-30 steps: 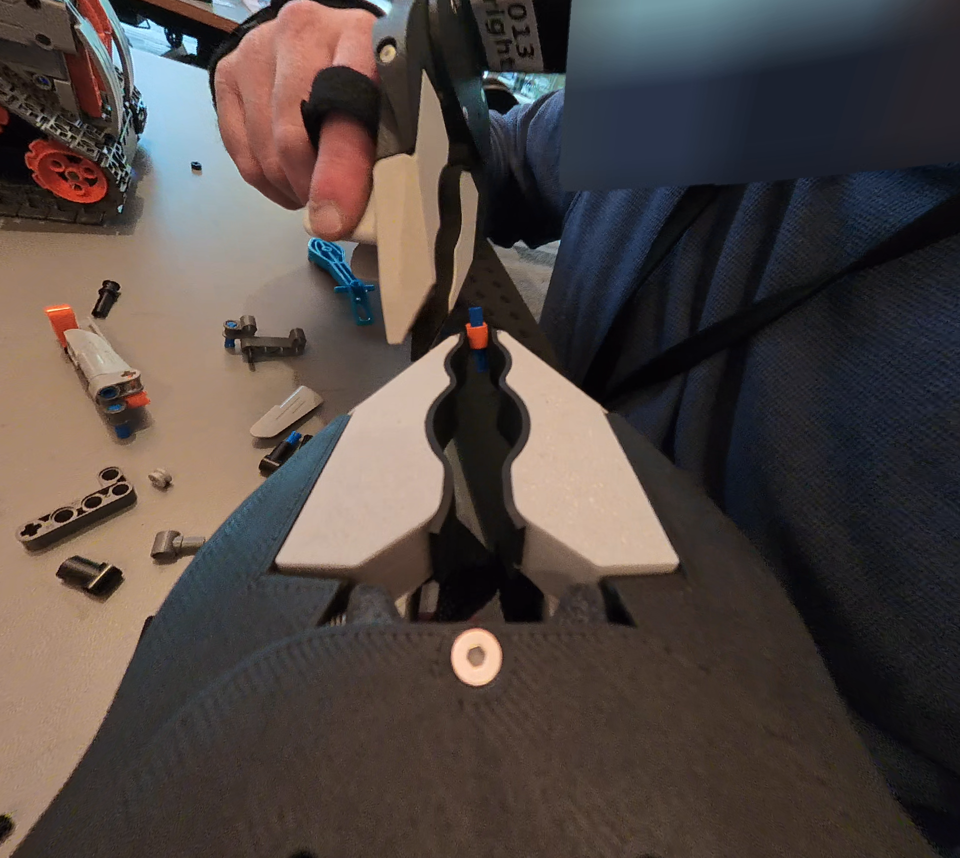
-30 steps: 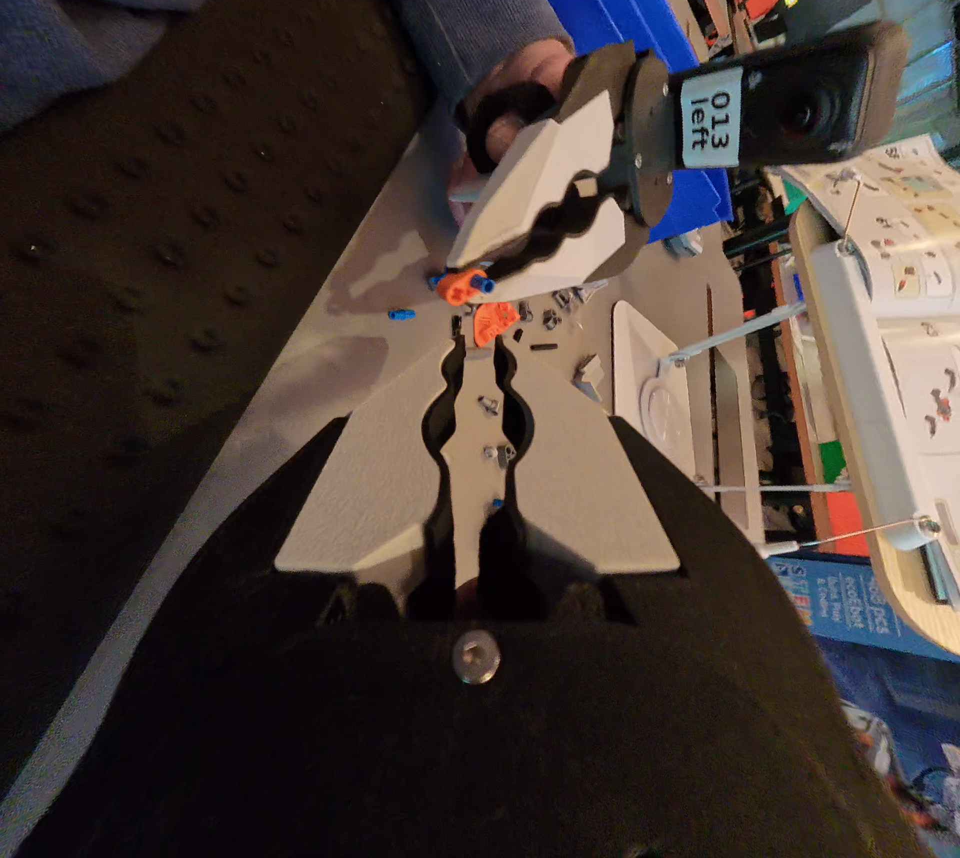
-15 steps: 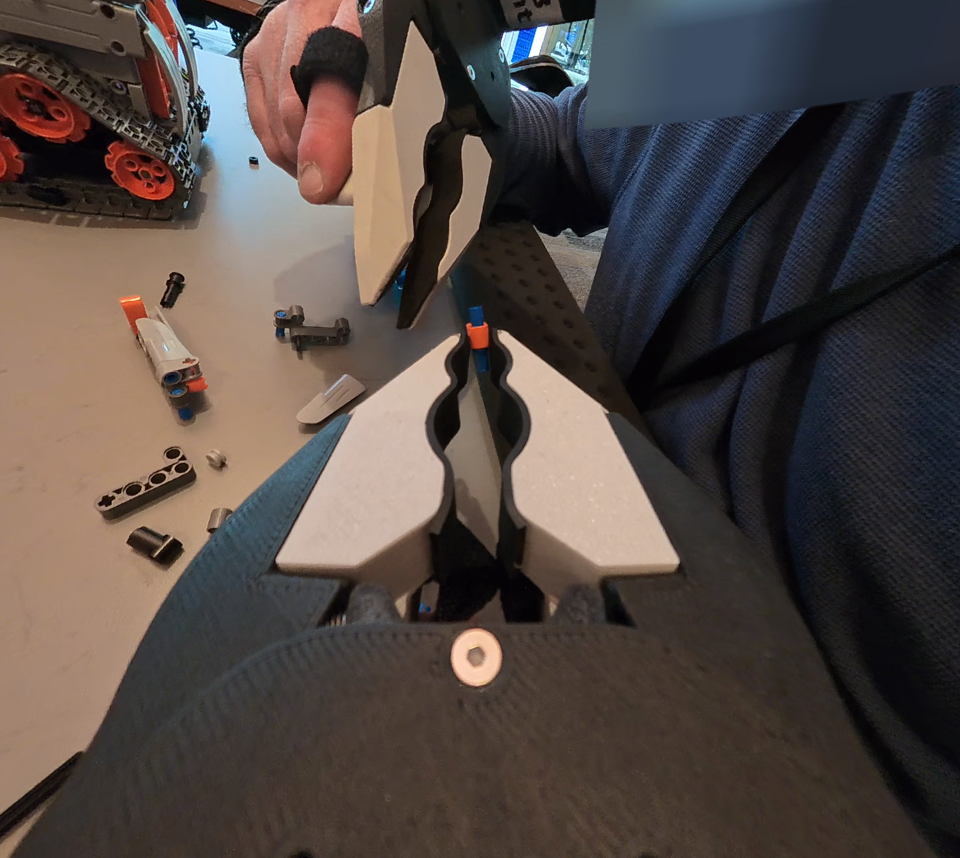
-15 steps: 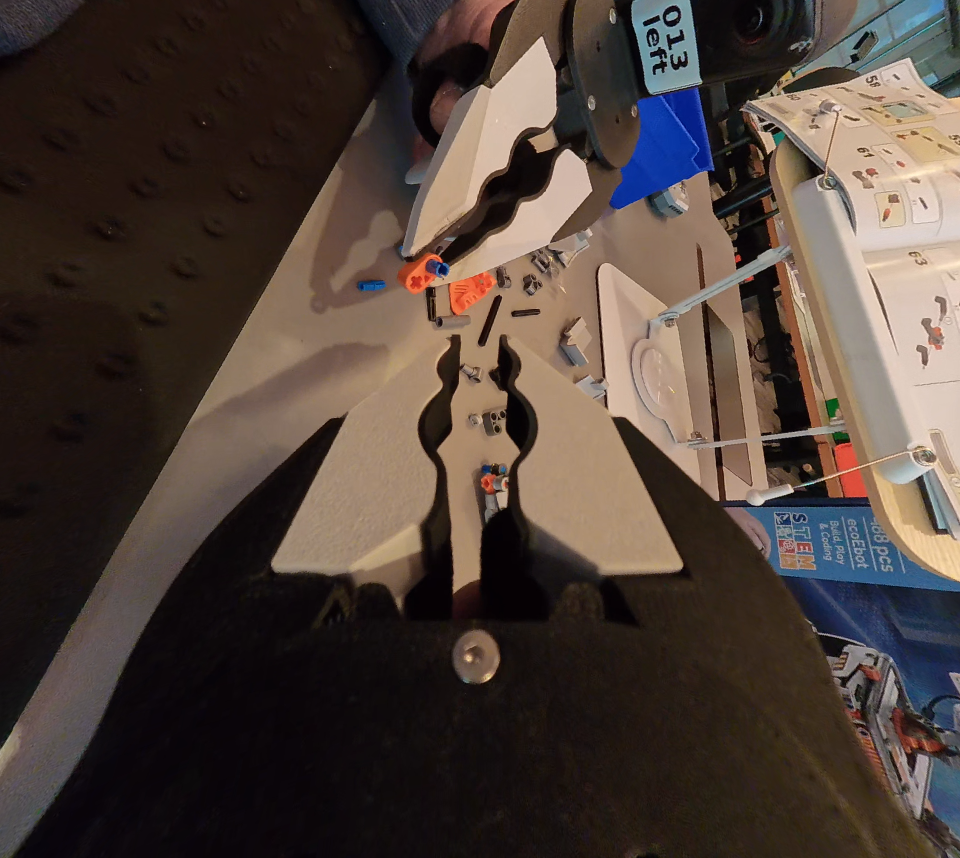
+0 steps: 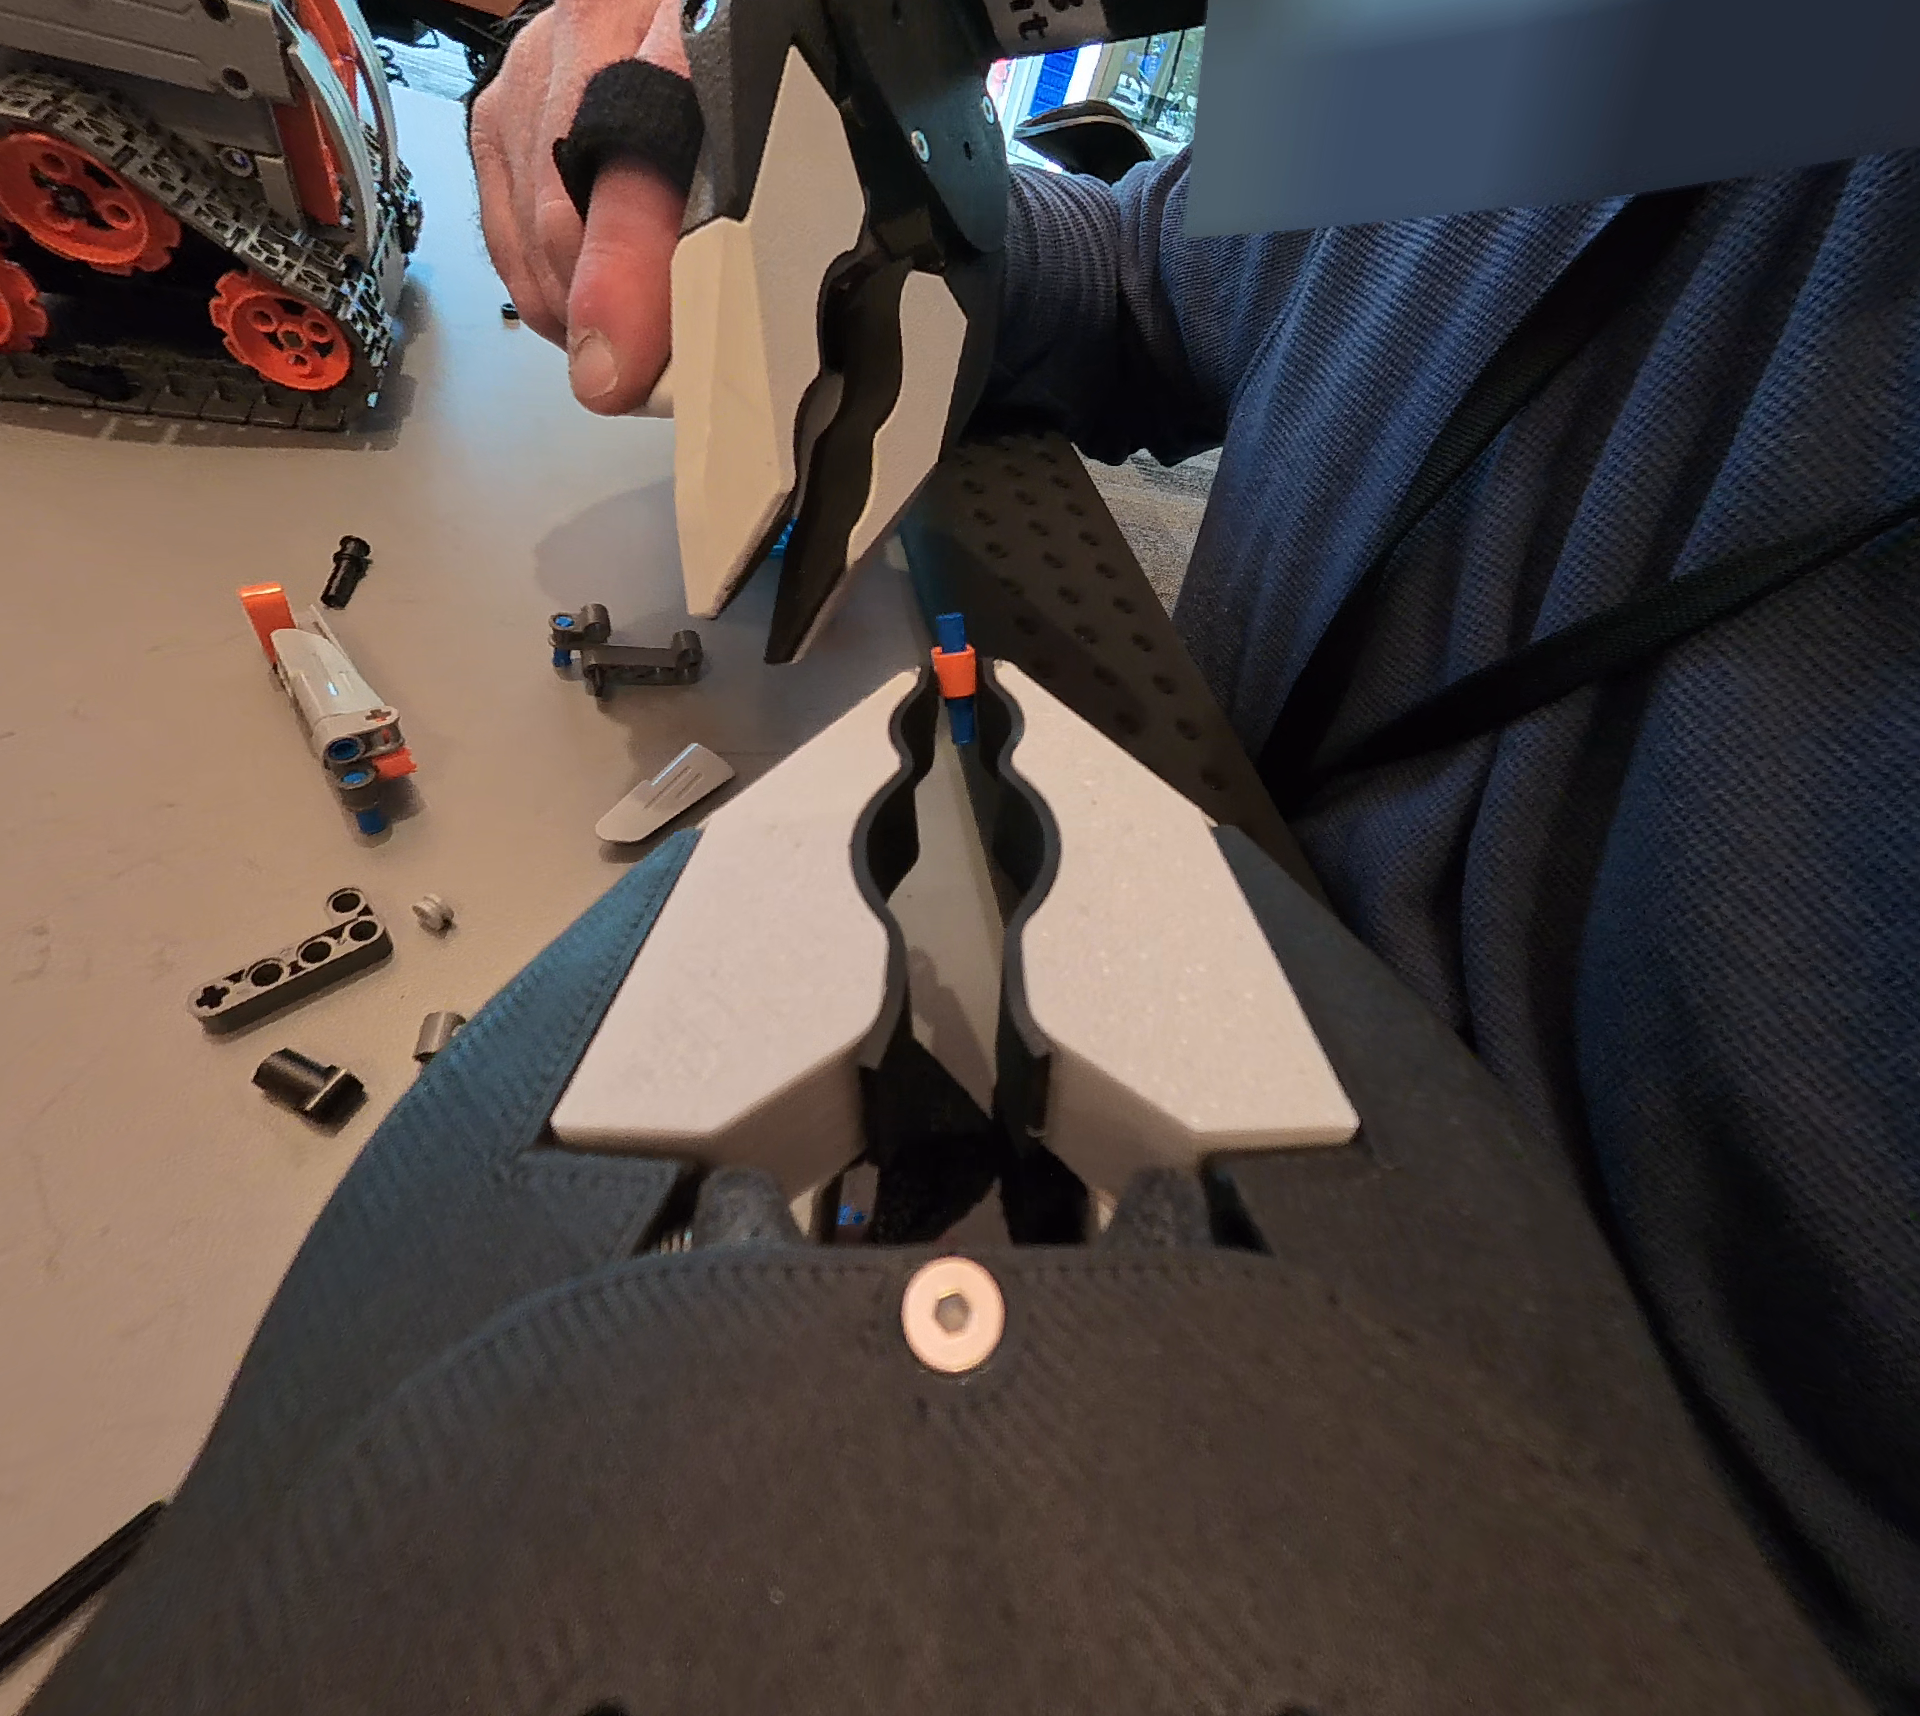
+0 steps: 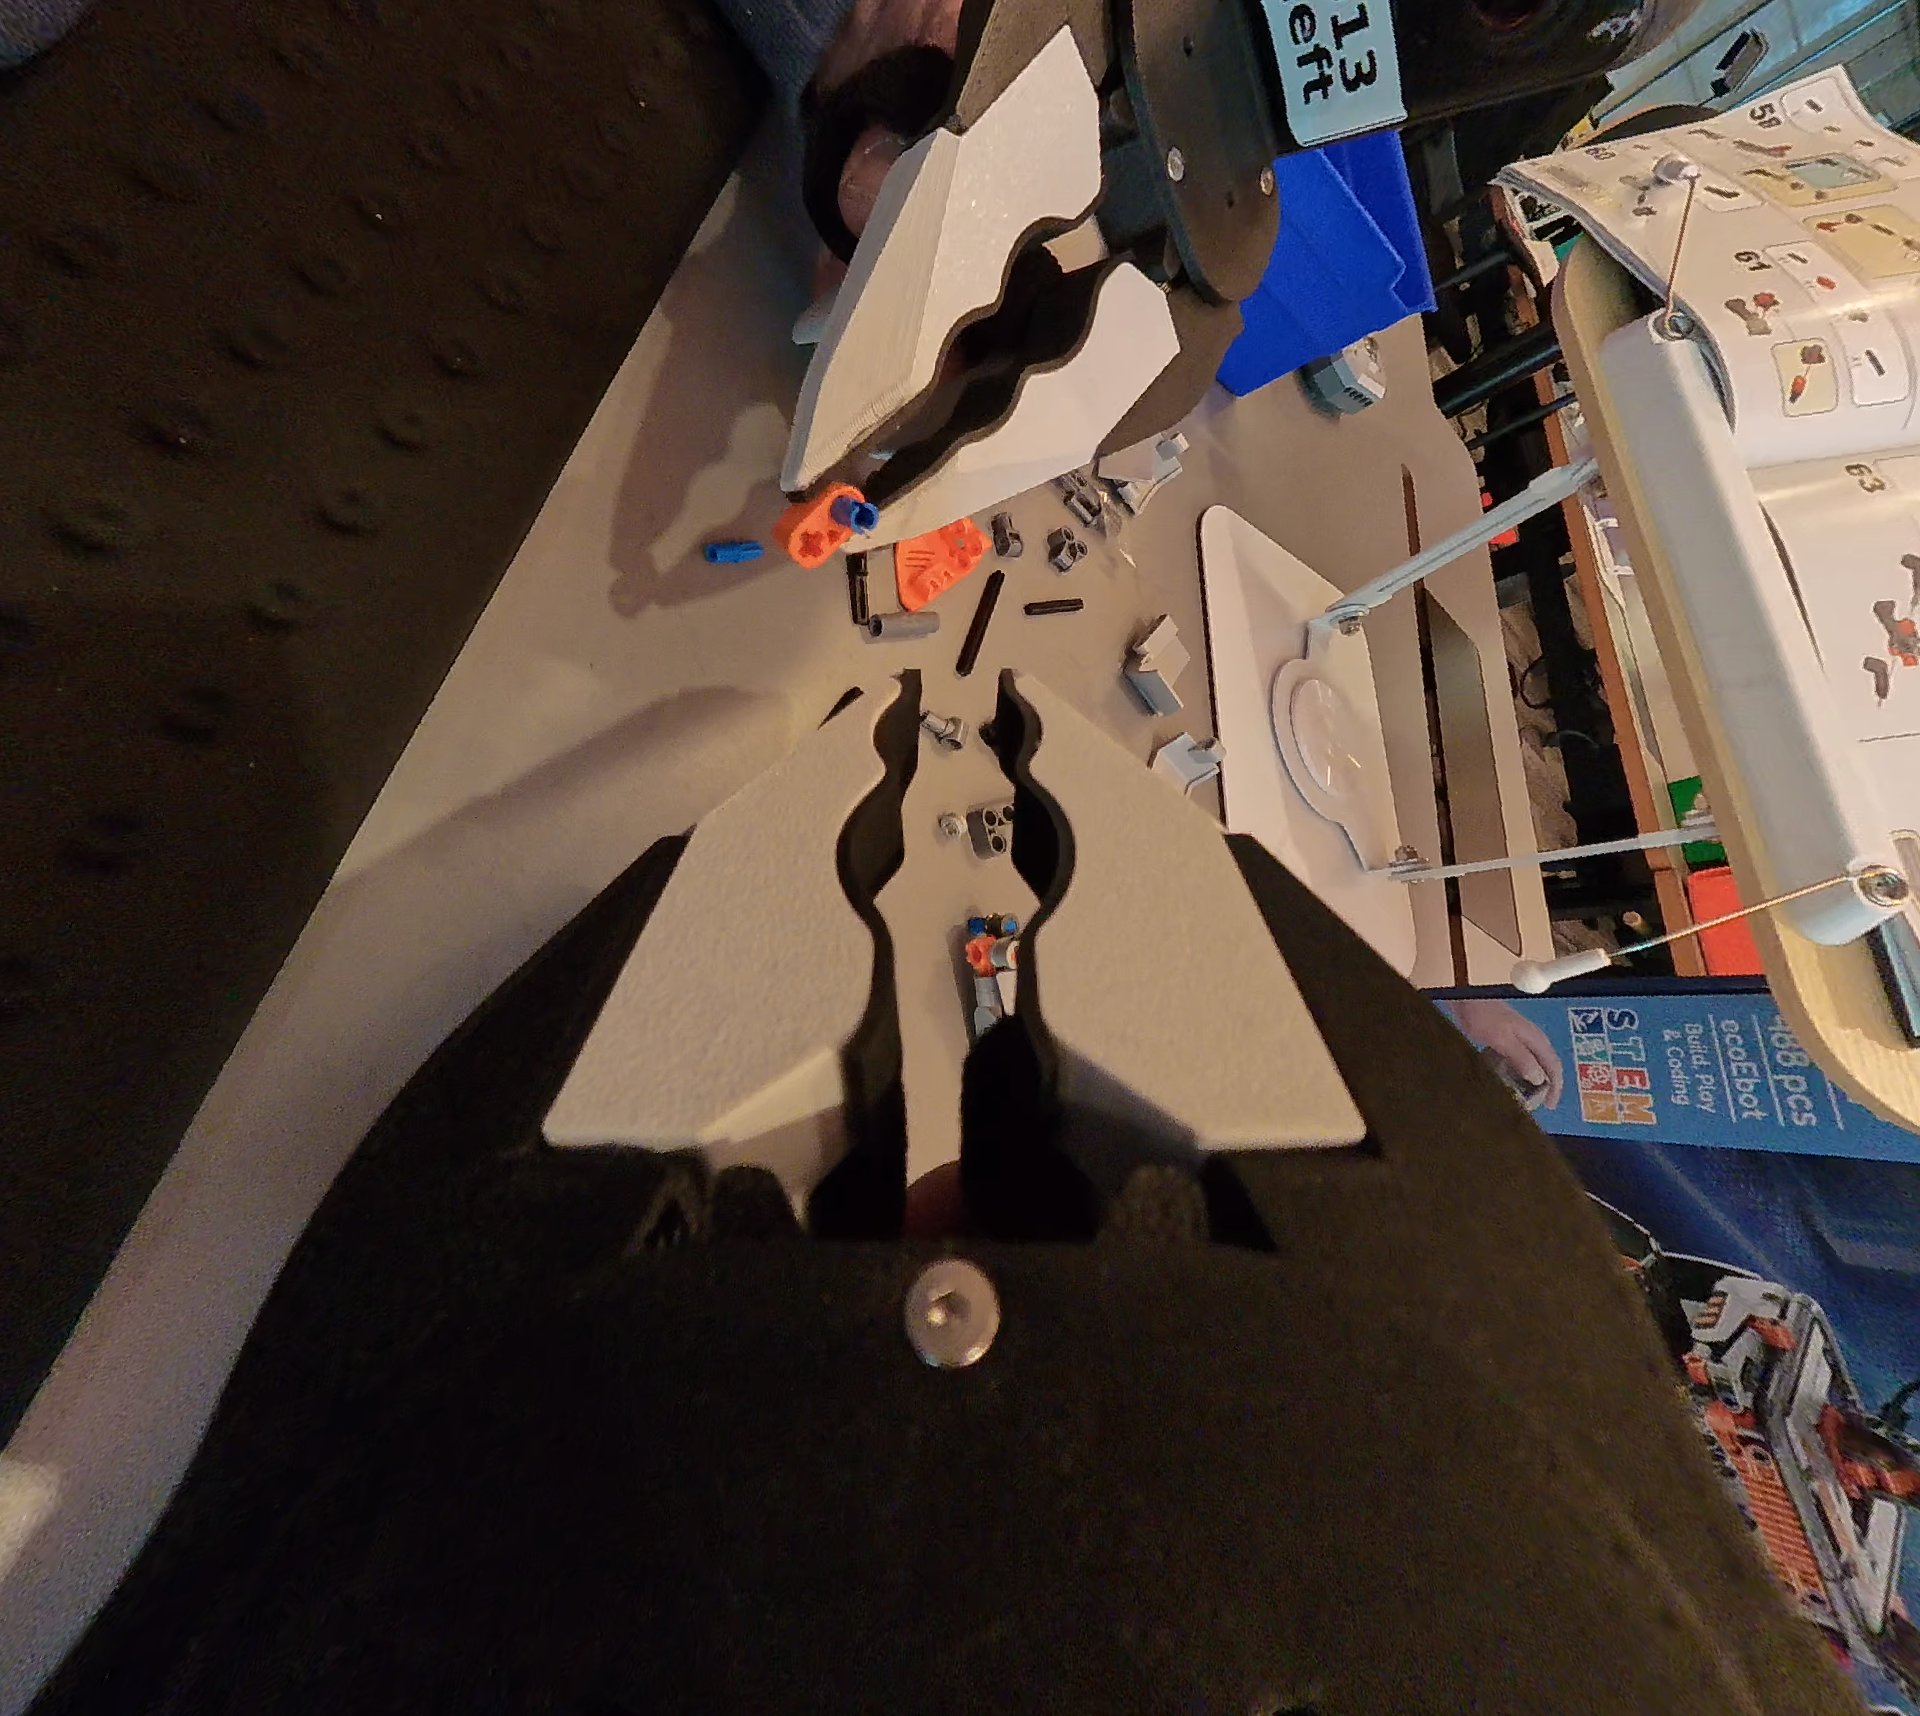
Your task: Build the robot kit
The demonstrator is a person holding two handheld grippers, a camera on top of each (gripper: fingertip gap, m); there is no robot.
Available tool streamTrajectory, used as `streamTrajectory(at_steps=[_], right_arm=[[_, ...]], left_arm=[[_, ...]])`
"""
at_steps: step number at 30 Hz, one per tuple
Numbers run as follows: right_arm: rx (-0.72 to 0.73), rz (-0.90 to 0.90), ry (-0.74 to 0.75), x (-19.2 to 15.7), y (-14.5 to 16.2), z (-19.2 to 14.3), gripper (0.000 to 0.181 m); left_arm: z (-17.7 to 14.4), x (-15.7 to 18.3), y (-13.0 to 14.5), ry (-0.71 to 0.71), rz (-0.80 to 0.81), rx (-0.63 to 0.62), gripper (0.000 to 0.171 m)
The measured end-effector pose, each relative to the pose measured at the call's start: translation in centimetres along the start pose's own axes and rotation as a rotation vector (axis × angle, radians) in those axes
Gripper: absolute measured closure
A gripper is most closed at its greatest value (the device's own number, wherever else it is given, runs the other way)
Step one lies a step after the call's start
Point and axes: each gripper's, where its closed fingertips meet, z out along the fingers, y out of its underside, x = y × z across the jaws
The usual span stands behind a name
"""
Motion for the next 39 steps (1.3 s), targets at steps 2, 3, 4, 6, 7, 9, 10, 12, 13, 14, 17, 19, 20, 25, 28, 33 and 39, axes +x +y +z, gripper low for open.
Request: streamTrajectory(at_steps=[2, 3, 4, 6, 7, 9, 10, 12, 13, 14, 17, 19, 20, 25, 28, 33, 39], right_arm=[[0.0, 0.001, 0.001, 0.0, 0.0, 0.0, 0.169], [-0.001, 0.001, 0.002, 0.1, 0.1, 0.0, 0.169], [-0.001, 0.001, 0.003, 0.1, 0.1, 0.0, 0.169], [-0.003, 0.002, 0.003, 0.1, 0.2, 0.0, 0.169], [-0.004, 0.002, 0.004, 0.1, 0.2, 0.0, 0.169], [-0.005, 0.005, 0.003, 0.1, 0.2, 0.0, 0.169], [-0.007, 0.004, 0.003, 0.1, 0.3, 0.0, 0.169], [-0.006, 0.005, 0.005, 0.1, 0.3, 0.0, 0.169], [-0.006, 0.006, 0.005, 0.2, 0.3, 0.0, 0.169], [-0.006, 0.006, 0.006, 0.2, 0.3, 0.0, 0.169], [-0.01, 0.007, 0.009, 0.3, 0.4, -0.1, 0.169], [-0.011, 0.007, 0.012, 0.3, 0.5, -0.1, 0.169], [-0.012, 0.009, 0.014, 0.4, 0.5, -0.1, 0.169], [-0.018, 0.011, 0.023, 0.6, 0.7, -0.2, 0.169], [-0.017, 0.014, 0.029, 0.7, 0.7, -0.2, 0.169], [-0.017, 0.017, 0.038, 0.9, 0.7, -0.3, 0.169], [-0.006, 0.027, 0.061, 1.6, 0.6, -0.8, 0.169]], left_arm=[[0.1, 0.0, 0.1, 0.002, 0.001, -0.004, 0.166], [0.1, 0.1, 0.1, 0.001, 0.002, -0.006, 0.166], [0.1, 0.0, 0.1, 0.002, 0.002, -0.006, 0.166], [0.1, 0.0, 0.1, 0.001, 0.001, -0.005, 0.166], [0.1, 0.0, 0.1, 0.002, 0.001, -0.006, 0.166], [0.1, 0.0, 0.1, 0.0, 0.001, -0.007, 0.166], [0.1, 0.0, 0.1, 0.0, 0.002, -0.008, 0.166], [0.1, -0.1, 0.1, -0.003, 0.004, -0.009, 0.166], [0.1, -0.1, 0.1, -0.004, 0.004, -0.009, 0.166], [0.1, -0.1, 0.1, -0.007, 0.004, -0.008, 0.166], [0.0, -0.3, 0.0, -0.013, 0.004, -0.004, 0.166], [0.0, -0.3, 0.0, -0.018, 0.004, -0.002, 0.166], [0.0, -0.4, 0.0, -0.02, 0.004, -0.002, 0.166], [-0.1, -0.5, 0.0, -0.024, 0.001, 0.001, 0.166], [-0.1, -0.5, -0.1, -0.024, -0.002, 0.004, 0.166], [-0.3, -0.8, -0.2, -0.028, -0.015, 0.019, 0.166], [-0.6, -1.3, -0.3, -0.037, -0.028, 0.029, 0.166]])
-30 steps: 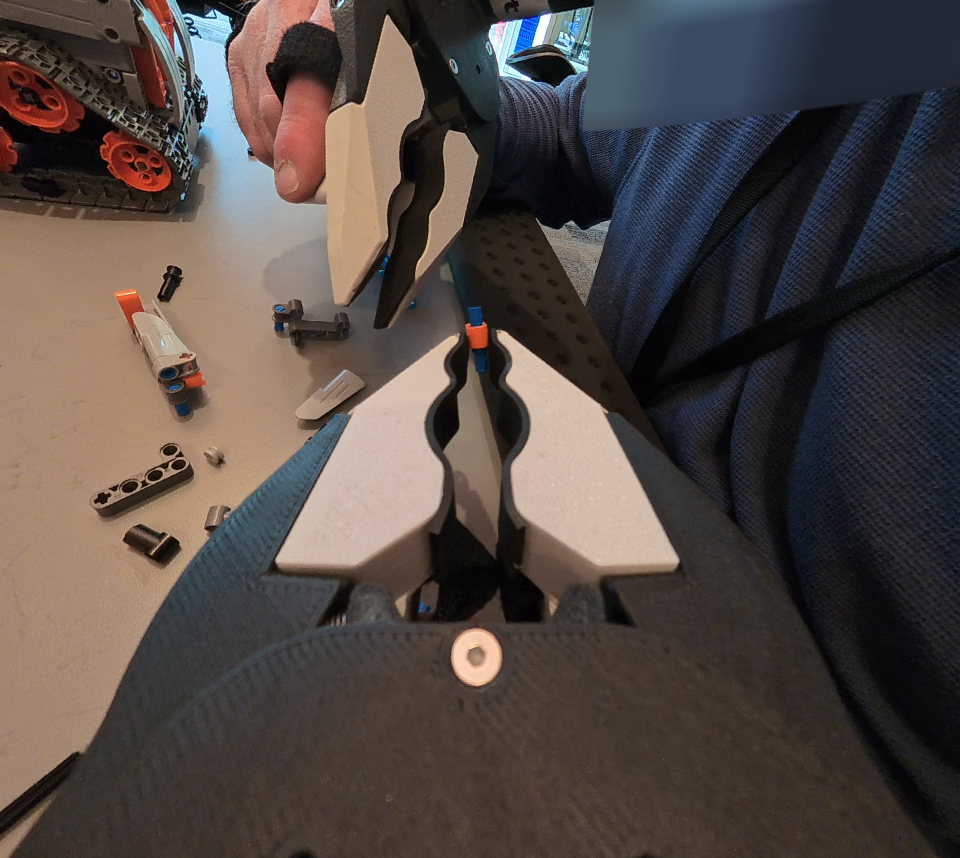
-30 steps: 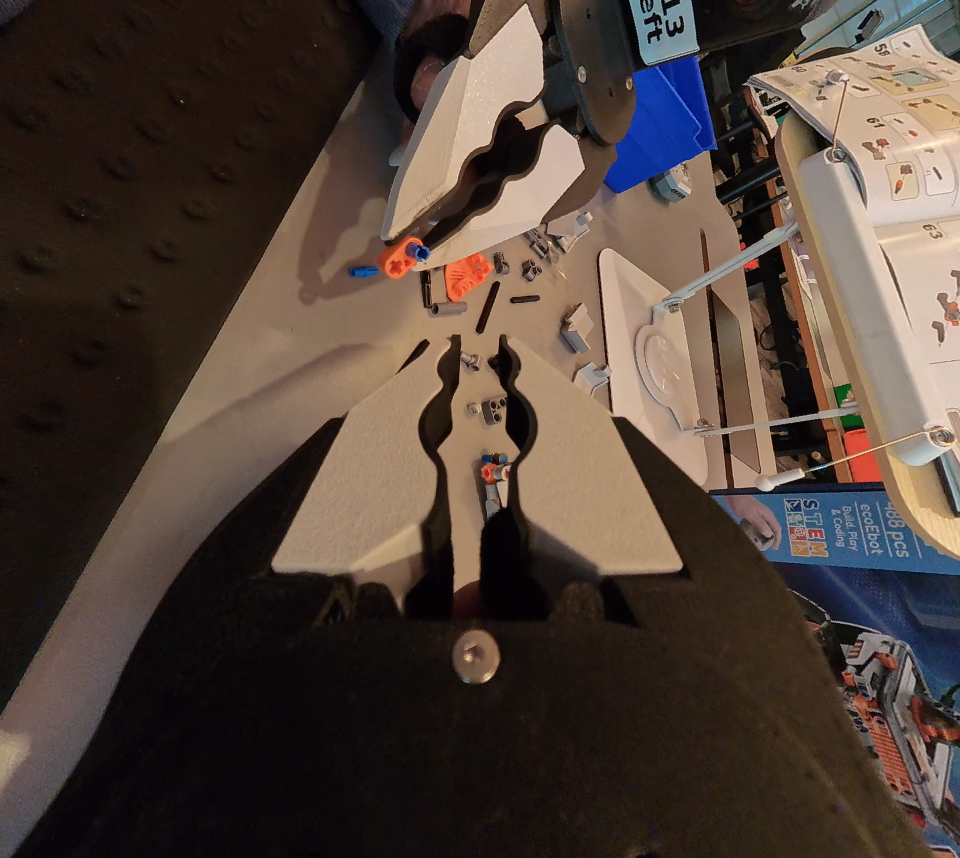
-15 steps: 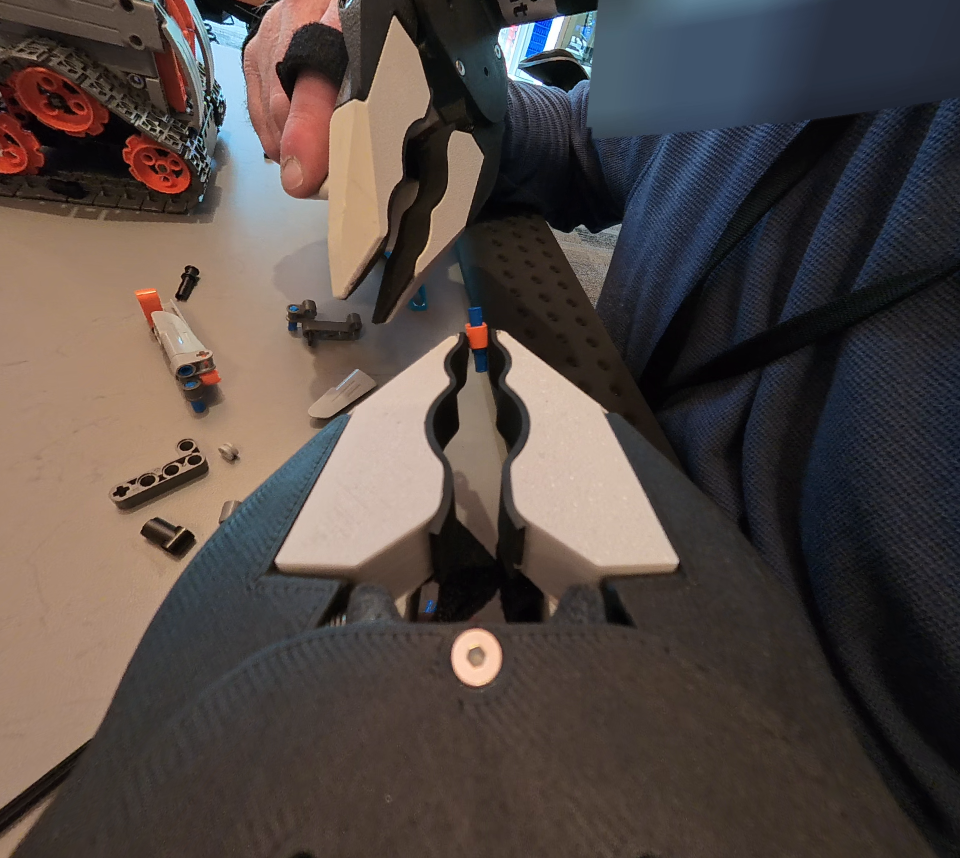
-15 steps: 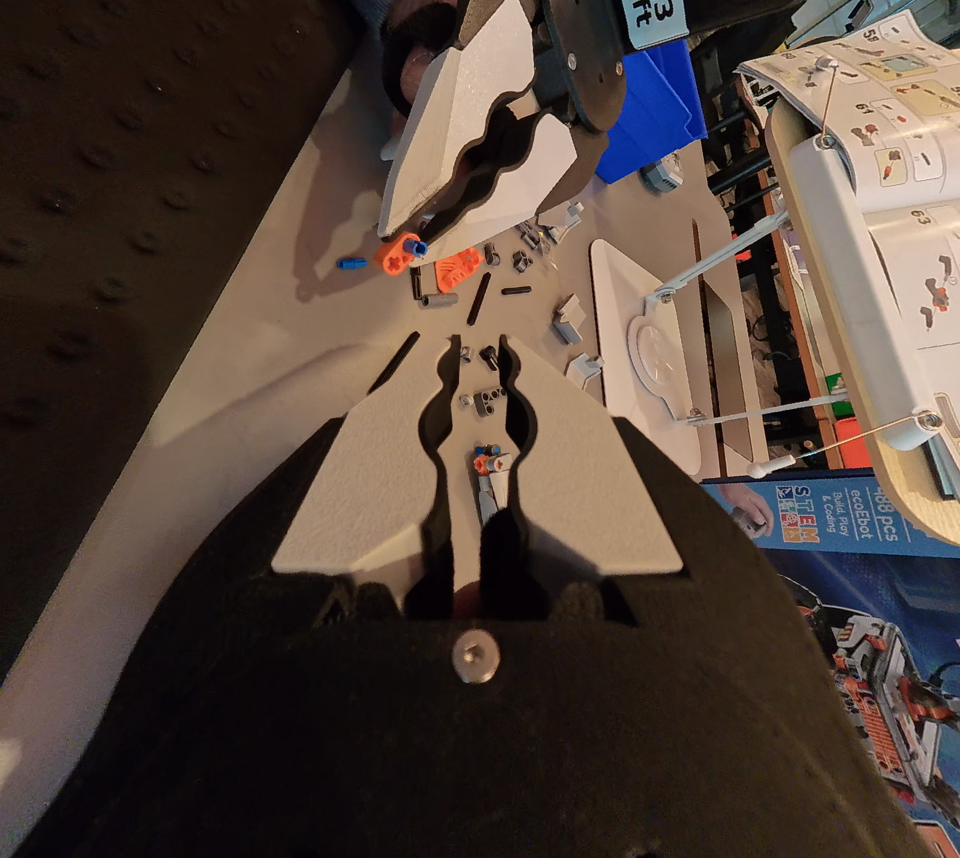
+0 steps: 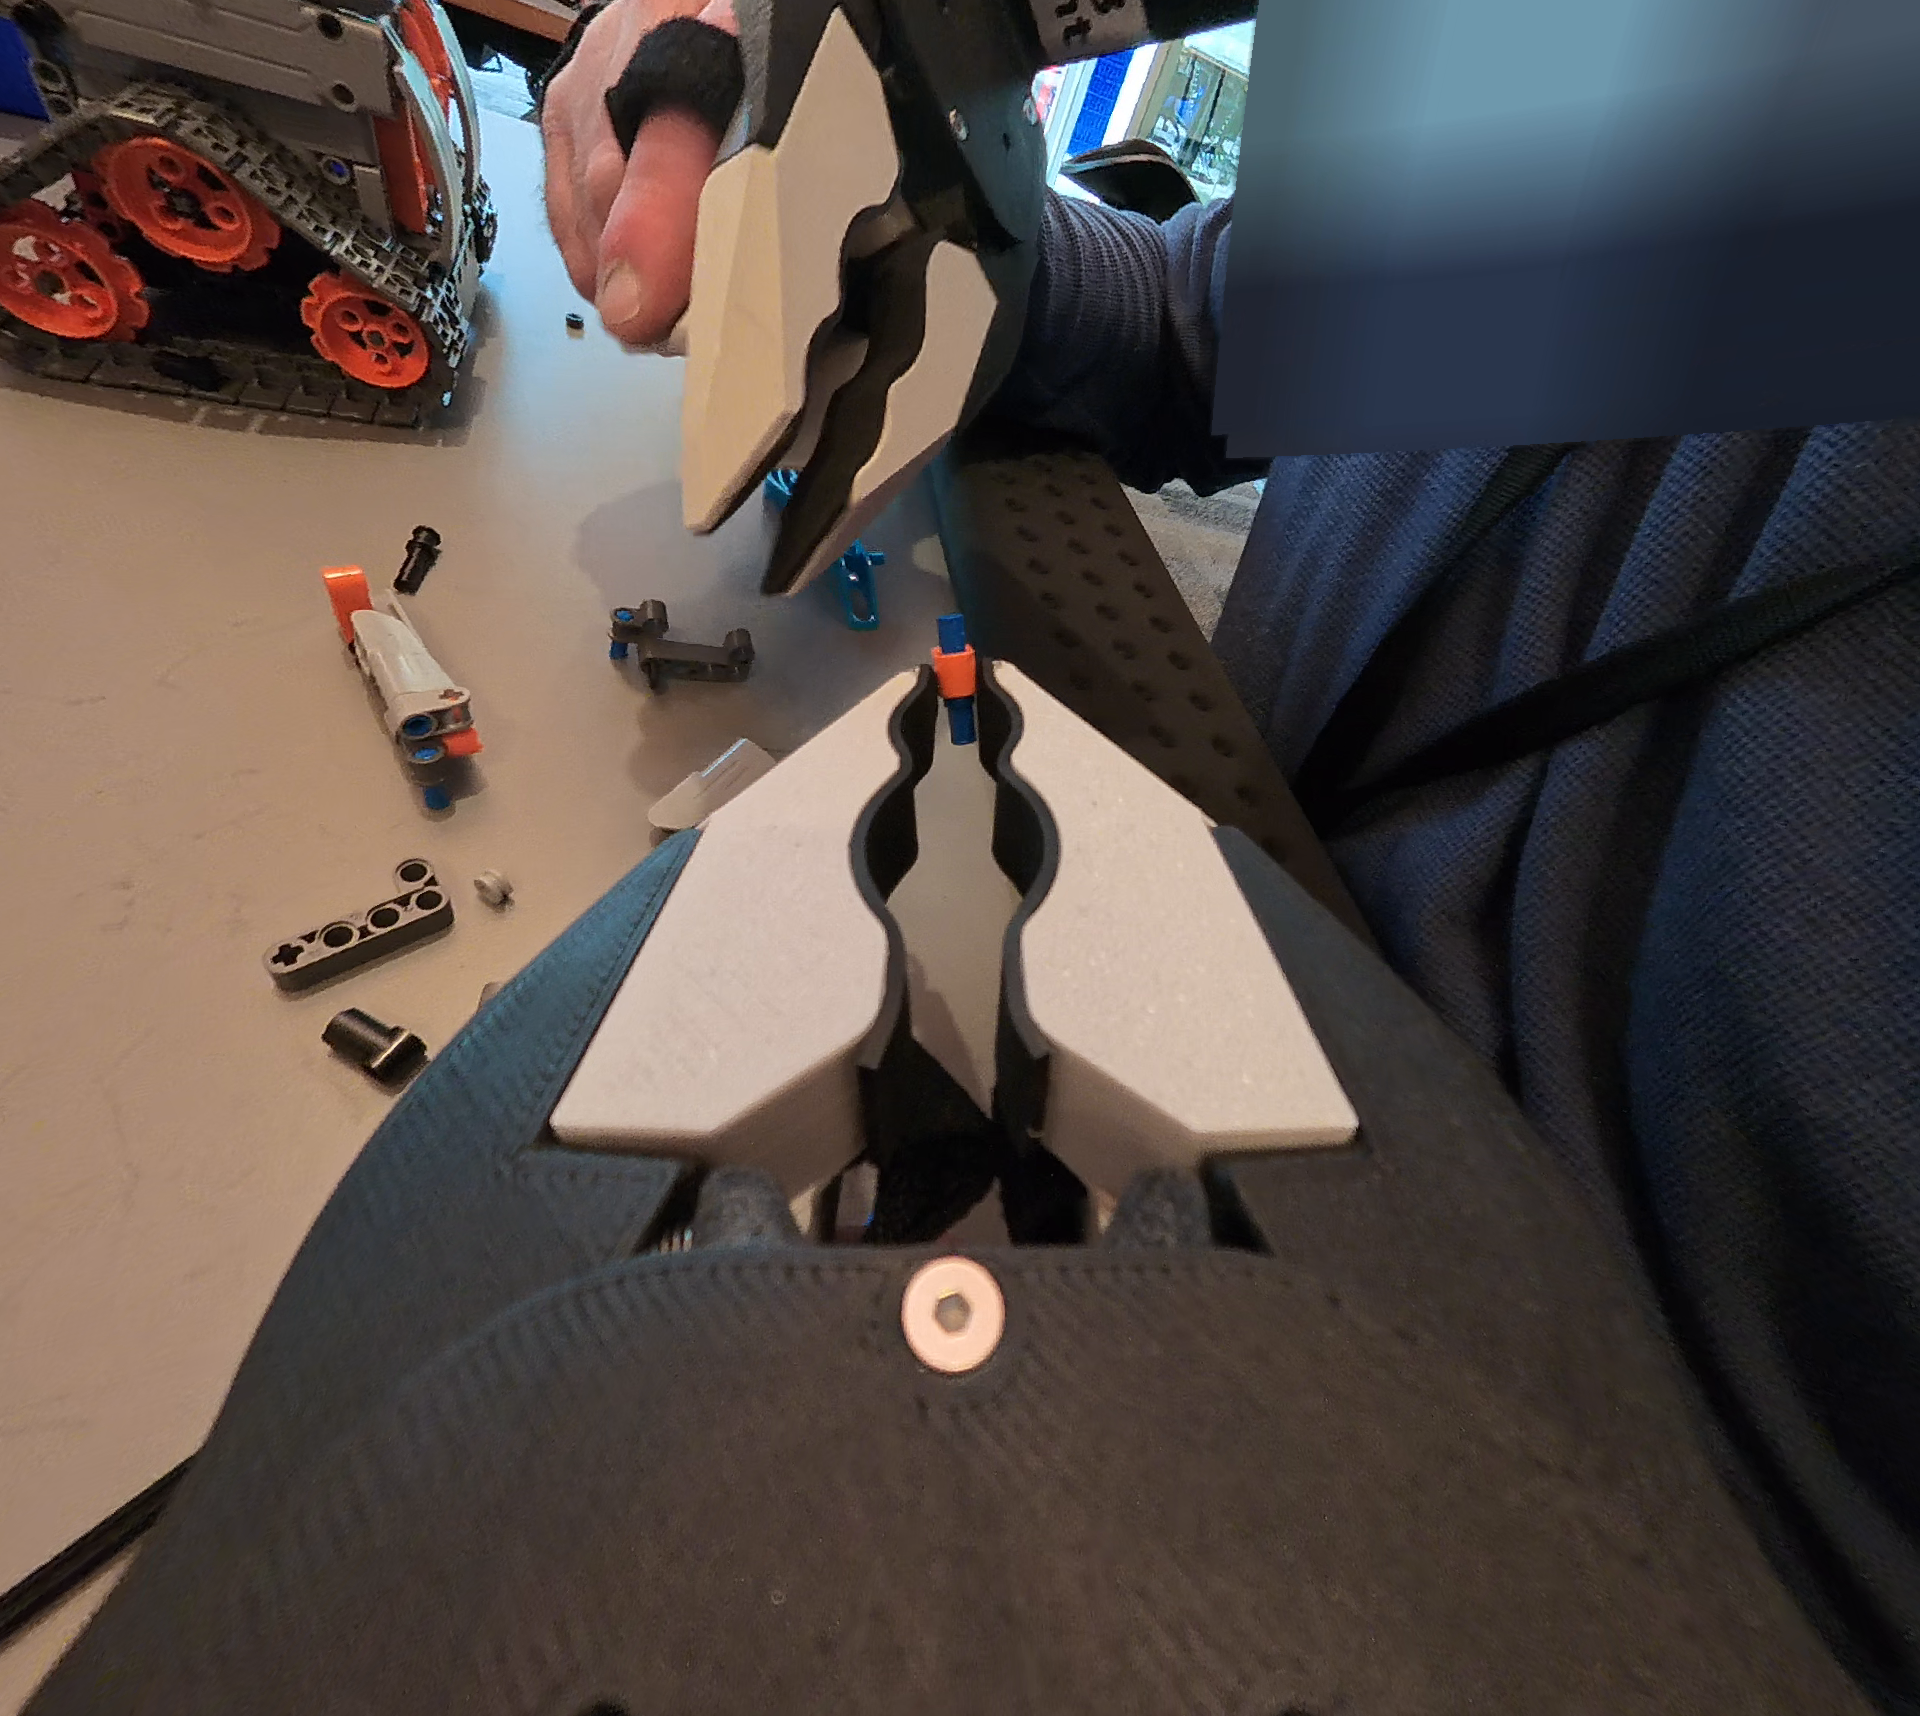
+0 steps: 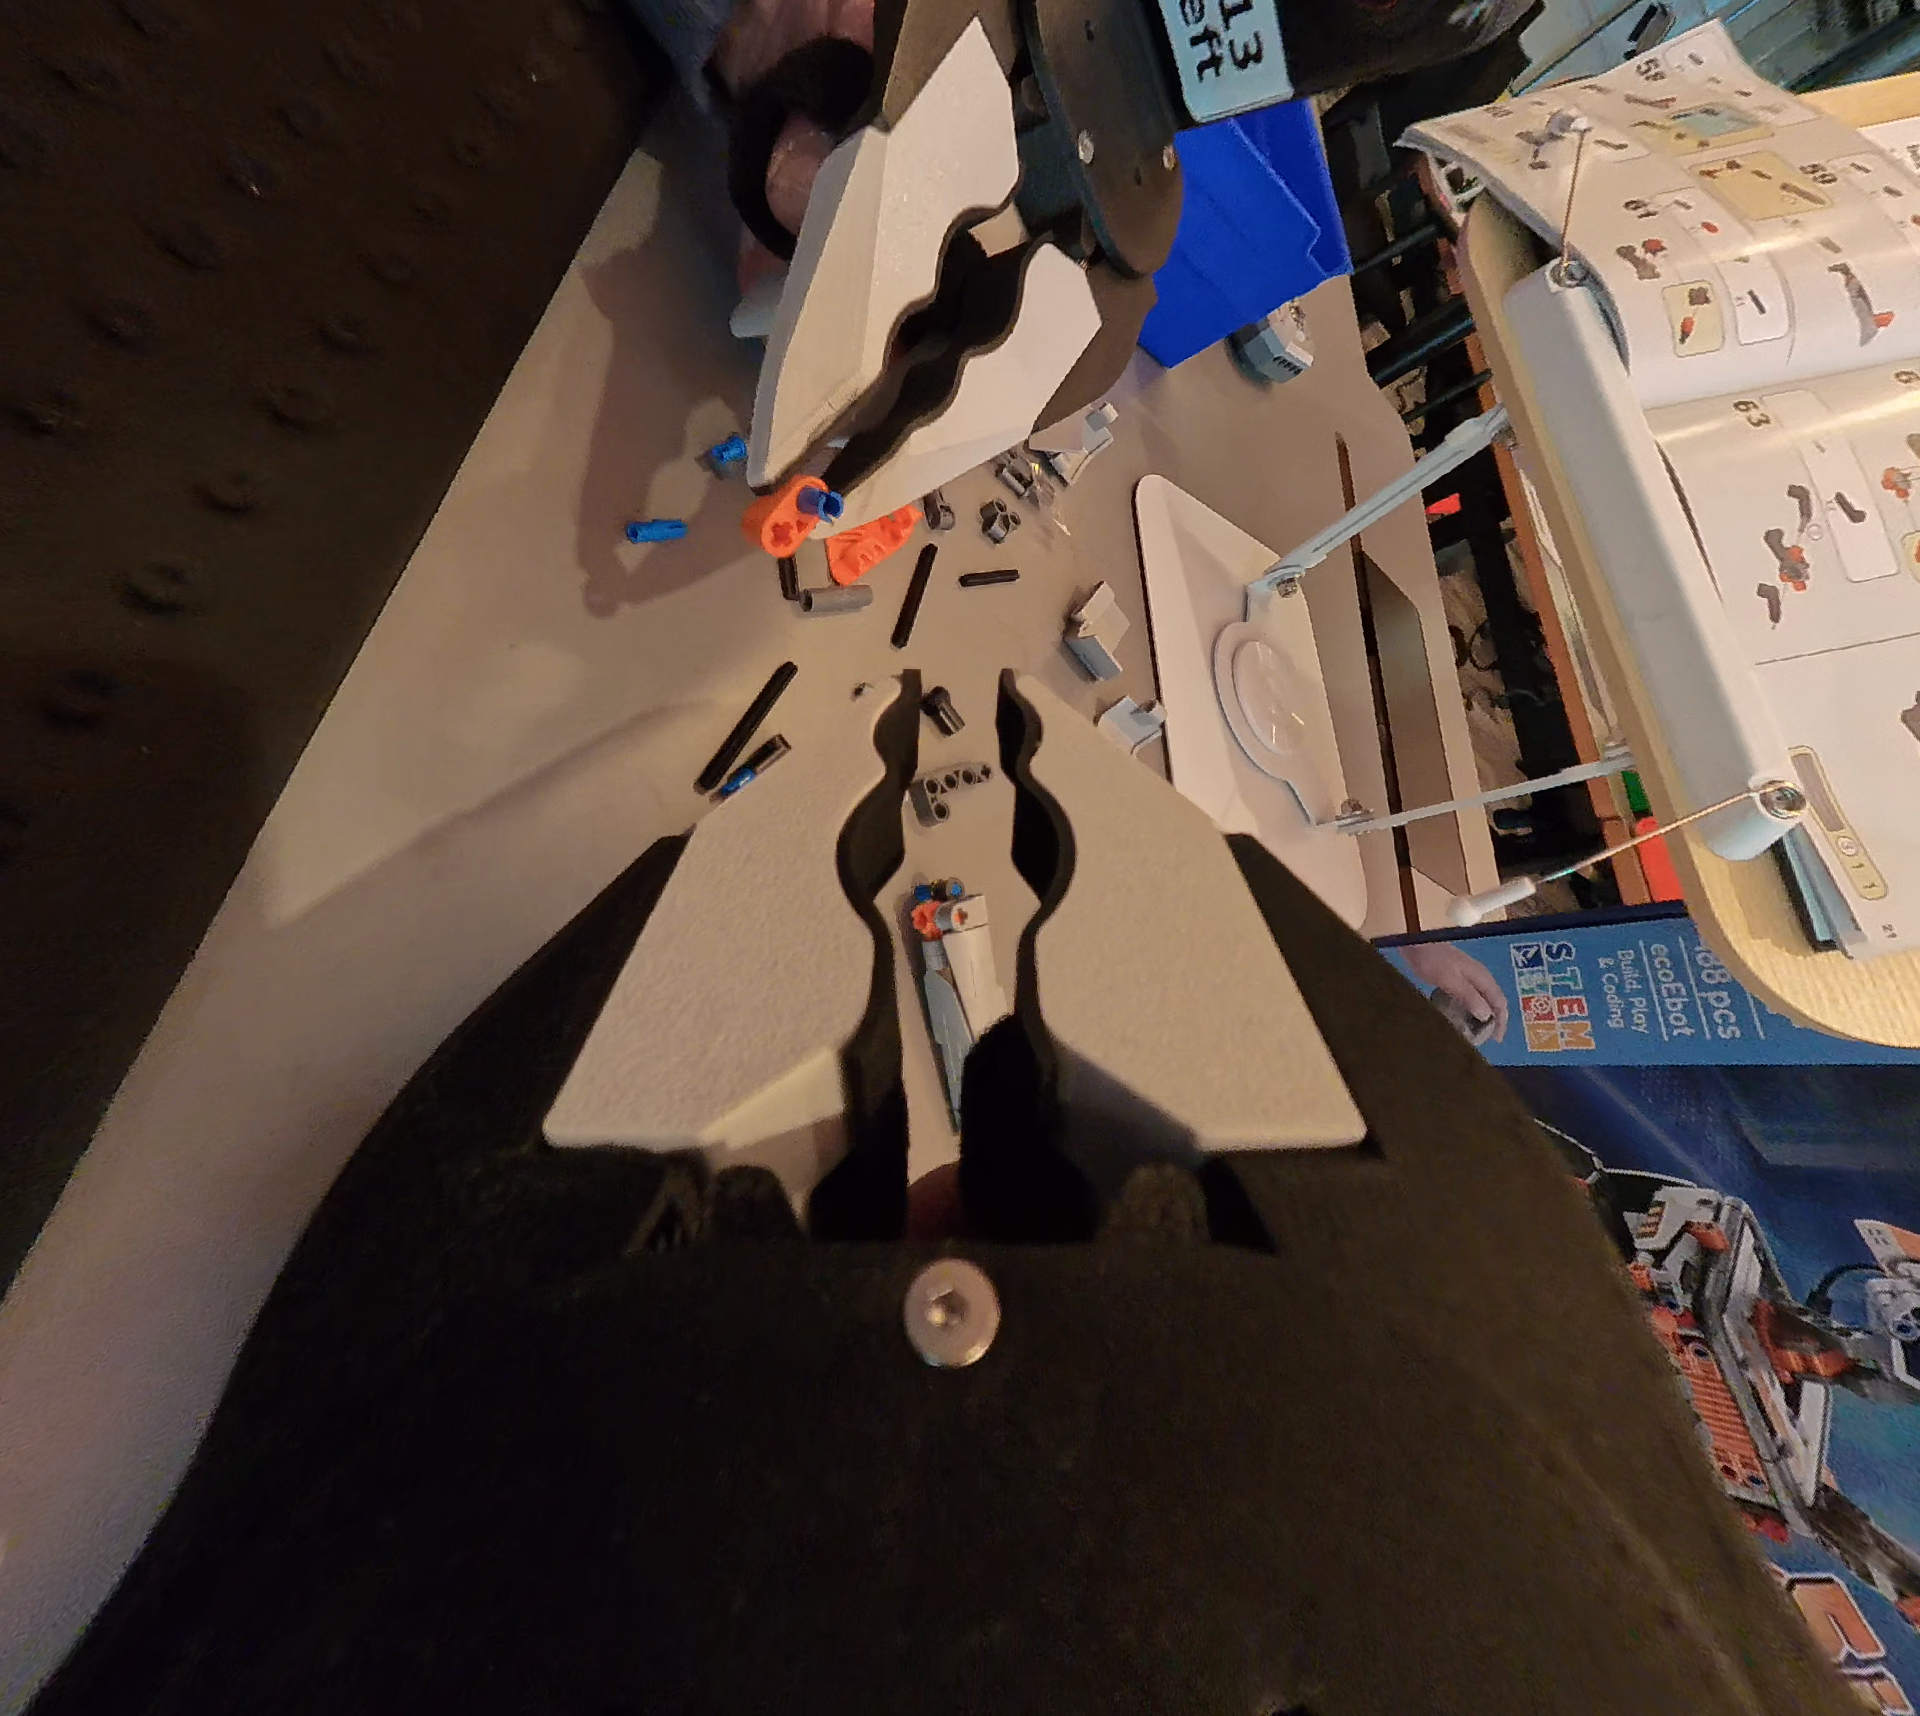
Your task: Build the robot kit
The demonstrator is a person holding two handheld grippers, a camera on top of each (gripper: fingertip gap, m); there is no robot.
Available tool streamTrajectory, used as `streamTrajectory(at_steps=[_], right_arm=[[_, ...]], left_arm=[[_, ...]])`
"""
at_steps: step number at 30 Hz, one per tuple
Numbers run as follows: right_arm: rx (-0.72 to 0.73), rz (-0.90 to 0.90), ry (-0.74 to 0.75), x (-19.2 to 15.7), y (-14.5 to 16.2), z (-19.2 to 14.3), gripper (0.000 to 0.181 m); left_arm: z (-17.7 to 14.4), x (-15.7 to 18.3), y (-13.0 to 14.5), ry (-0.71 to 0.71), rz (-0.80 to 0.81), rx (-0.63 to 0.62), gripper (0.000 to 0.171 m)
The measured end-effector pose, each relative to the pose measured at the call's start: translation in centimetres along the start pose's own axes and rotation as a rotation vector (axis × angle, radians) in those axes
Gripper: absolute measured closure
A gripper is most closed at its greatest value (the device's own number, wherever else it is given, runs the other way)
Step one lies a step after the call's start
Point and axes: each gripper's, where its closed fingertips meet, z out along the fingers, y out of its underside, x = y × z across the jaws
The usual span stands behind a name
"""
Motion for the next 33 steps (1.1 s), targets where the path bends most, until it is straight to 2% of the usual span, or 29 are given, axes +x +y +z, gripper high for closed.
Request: streamTrajectory(at_steps=[10, 19, 27, 33], right_arm=[[0.139, 0.093, -0.116, -1.6, -3.0, -0.7, 0.169], [0.113, 0.076, -0.228, -4.3, -3.0, 0.4, 0.17], [0.105, 0.068, -0.216, -4.3, -2.9, 0.7, 0.172], [0.127, 0.07, -0.121, -2.7, -3.2, 0.7, 0.173]], left_arm=[[0.1, 0.0, 0.2, 0.006, -0.009, -0.01, 0.166], [0.5, 0.5, 0.5, 0.025, 0.007, -0.035, 0.166], [0.5, 0.4, 0.7, 0.017, 0.013, -0.04, 0.166], [-0.3, -0.1, -0.7, -0.009, 0.0, 0.04, 0.166]])
